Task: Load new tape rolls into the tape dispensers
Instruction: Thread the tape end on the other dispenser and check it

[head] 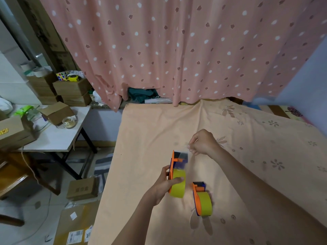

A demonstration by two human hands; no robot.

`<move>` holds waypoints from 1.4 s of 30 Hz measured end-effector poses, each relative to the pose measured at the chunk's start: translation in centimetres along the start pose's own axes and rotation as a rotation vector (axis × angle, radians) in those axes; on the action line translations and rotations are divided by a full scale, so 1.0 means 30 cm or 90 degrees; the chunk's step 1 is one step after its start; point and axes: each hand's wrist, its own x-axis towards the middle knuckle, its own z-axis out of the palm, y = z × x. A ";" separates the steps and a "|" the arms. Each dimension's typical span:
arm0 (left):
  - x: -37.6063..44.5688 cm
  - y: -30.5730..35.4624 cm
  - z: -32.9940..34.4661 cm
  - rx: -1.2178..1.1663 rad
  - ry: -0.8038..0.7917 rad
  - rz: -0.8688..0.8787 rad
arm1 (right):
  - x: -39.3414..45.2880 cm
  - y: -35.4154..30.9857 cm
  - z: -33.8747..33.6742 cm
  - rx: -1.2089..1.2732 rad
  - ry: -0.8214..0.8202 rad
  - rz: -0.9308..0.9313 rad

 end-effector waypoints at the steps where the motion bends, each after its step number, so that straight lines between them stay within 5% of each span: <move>1: -0.002 -0.006 -0.002 0.008 -0.003 0.006 | 0.005 -0.003 -0.005 0.010 0.004 0.008; 8: -0.019 -0.010 -0.006 0.073 -0.049 0.020 | 0.020 -0.059 -0.017 -0.027 -0.076 -0.007; 17: -0.033 0.012 -0.014 0.013 -0.124 -0.002 | 0.063 -0.135 -0.049 -0.087 -0.209 -0.182; 30: -0.043 0.009 -0.028 -0.022 -0.200 -0.018 | 0.100 -0.127 -0.038 -0.035 -0.220 -0.212; 42: -0.071 0.012 -0.104 -0.116 -0.271 -0.053 | 0.143 0.006 -0.093 0.110 -0.205 -0.010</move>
